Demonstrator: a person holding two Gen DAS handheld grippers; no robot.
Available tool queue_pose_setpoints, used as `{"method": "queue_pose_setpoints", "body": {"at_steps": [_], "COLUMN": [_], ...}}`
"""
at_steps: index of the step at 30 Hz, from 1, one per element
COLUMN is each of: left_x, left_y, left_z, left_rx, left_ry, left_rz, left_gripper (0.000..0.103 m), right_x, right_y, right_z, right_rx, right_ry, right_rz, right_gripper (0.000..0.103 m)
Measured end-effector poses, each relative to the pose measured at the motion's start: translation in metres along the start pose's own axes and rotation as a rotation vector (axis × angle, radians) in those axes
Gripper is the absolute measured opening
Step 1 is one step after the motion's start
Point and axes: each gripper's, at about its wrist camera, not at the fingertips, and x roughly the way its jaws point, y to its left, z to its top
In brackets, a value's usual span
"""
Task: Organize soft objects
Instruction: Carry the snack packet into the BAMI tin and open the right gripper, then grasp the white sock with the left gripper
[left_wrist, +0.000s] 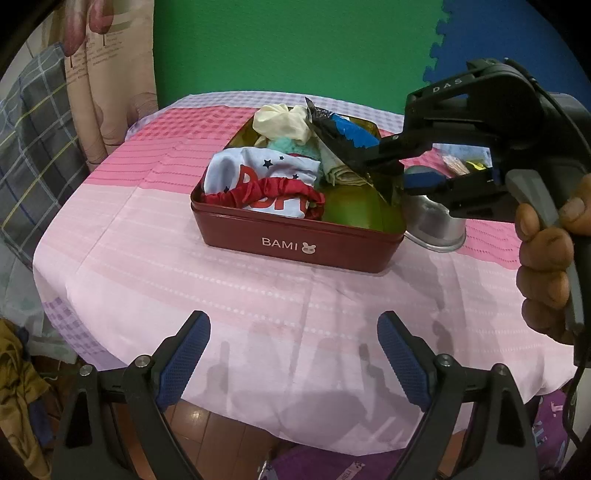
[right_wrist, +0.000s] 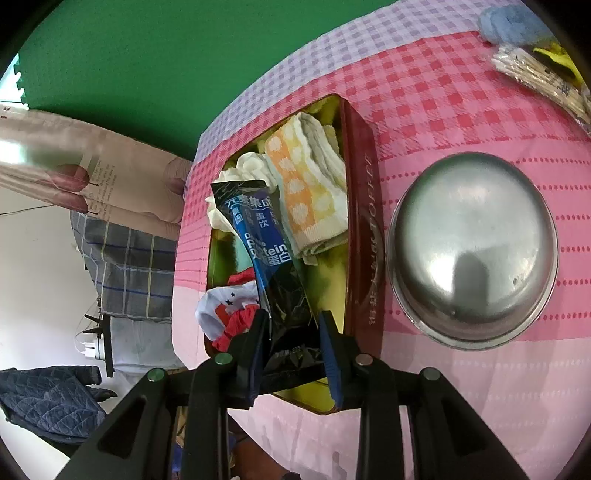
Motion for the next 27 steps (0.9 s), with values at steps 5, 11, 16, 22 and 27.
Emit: {"method": "queue_pose_setpoints", "body": {"at_steps": [5,11,16,22,27], "left_x": [0.000,0.001,0.002,0.003,0.005], "left_y": [0.000,0.001,0.001,0.000,-0.007], "left_z": [0.000,0.000,-0.002,-0.002,-0.005], "left_rx": [-0.008,-0.003,0.000,0.011,0.035], "left_ry": [0.006,0.005,0.008,0.018,0.024], "left_rz": [-0.009,-0.010,-0.007,-0.006,0.005], "left_gripper": [0.090,0.090,0.090,0.090,0.090], "right_x": [-0.001,-0.005,-0.023,-0.071,-0.123], "right_y": [0.003,0.016,0.016,-0.028,-0.113], "right_z": [-0.004,-0.006,-0.015,-0.030,-0.030], "right_rx": [-0.014,-0.054,-0.159,-0.342,-0.302], "right_ry": [0.006,0.004,-0.042,-0.219,-0.357], "right_rz": [0.001,0.006,-0.002,-0.237,-0.507], "right_gripper": [0.035,0.037,0.037,0.037,0.037]}}
